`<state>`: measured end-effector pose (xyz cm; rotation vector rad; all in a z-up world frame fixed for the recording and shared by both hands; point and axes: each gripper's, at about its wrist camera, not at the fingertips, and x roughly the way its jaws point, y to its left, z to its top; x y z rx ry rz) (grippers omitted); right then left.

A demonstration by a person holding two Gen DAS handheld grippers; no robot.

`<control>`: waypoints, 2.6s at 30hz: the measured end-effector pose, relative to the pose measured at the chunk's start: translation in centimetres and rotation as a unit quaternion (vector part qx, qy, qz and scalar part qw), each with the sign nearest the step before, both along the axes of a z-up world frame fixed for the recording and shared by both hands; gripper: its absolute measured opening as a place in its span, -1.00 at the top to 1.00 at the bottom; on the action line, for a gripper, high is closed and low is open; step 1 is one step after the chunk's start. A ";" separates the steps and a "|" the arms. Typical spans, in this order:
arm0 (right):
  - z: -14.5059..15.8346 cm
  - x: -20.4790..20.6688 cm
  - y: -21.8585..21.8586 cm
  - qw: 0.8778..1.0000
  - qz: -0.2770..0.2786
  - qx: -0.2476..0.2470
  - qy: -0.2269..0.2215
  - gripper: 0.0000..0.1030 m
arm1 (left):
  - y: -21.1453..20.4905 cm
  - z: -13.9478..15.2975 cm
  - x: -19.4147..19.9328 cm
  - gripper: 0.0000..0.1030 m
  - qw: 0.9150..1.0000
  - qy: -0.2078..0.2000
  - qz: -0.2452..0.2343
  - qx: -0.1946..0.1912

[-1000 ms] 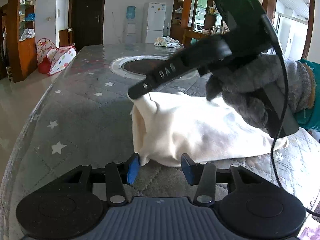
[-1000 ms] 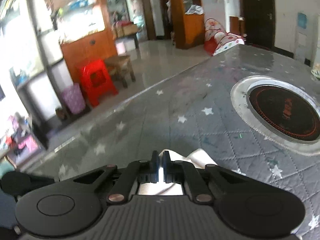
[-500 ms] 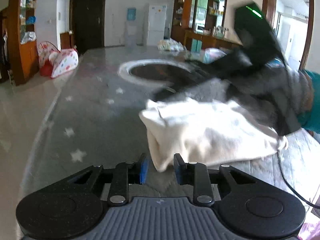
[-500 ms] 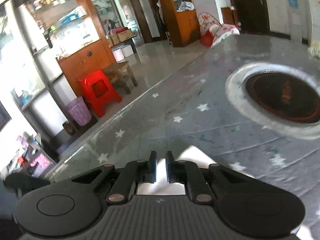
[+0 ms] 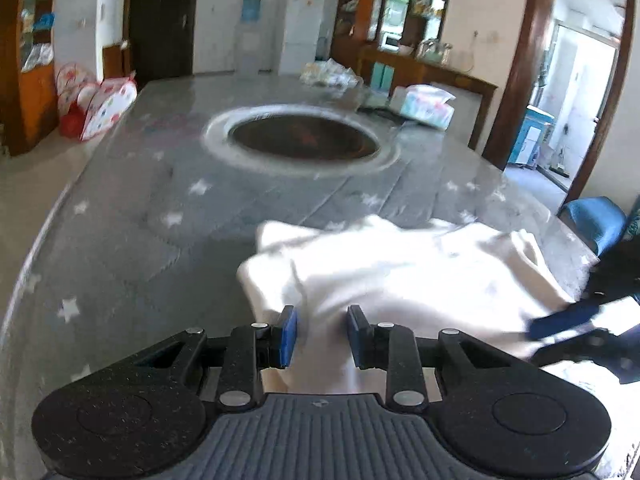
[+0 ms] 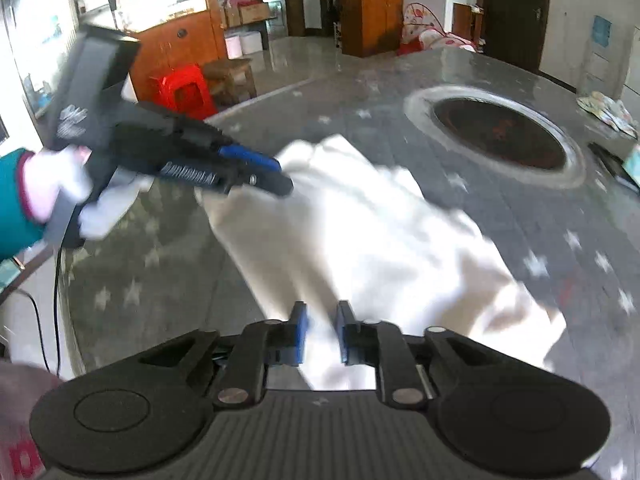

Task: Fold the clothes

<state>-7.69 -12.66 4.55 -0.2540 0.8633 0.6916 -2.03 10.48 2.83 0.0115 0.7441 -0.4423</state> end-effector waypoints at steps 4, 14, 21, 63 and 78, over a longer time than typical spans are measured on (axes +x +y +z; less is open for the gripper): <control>-0.5 -1.3 -2.2 1.000 -0.012 -0.006 0.005 0.69 | 0.3 0.0 -0.9 0.39 1.000 0.006 0.011 -0.008; -0.6 -2.5 -6.2 0.999 -0.034 -0.035 0.006 0.72 | -0.7 0.7 -4.9 0.39 1.000 0.015 0.006 -0.005; 1.9 -0.9 -6.7 0.997 -0.056 0.014 -0.041 0.69 | -1.6 2.4 -5.0 0.41 1.000 -0.007 -0.002 0.001; -0.3 -0.8 -1.8 0.997 -0.060 0.029 -0.041 0.26 | -5.5 1.7 -5.5 0.22 0.996 -0.048 -0.039 0.064; -0.2 -2.5 -3.4 0.994 -0.093 0.037 -0.049 0.16 | -4.2 1.2 -6.6 -0.05 0.998 -0.022 0.003 0.050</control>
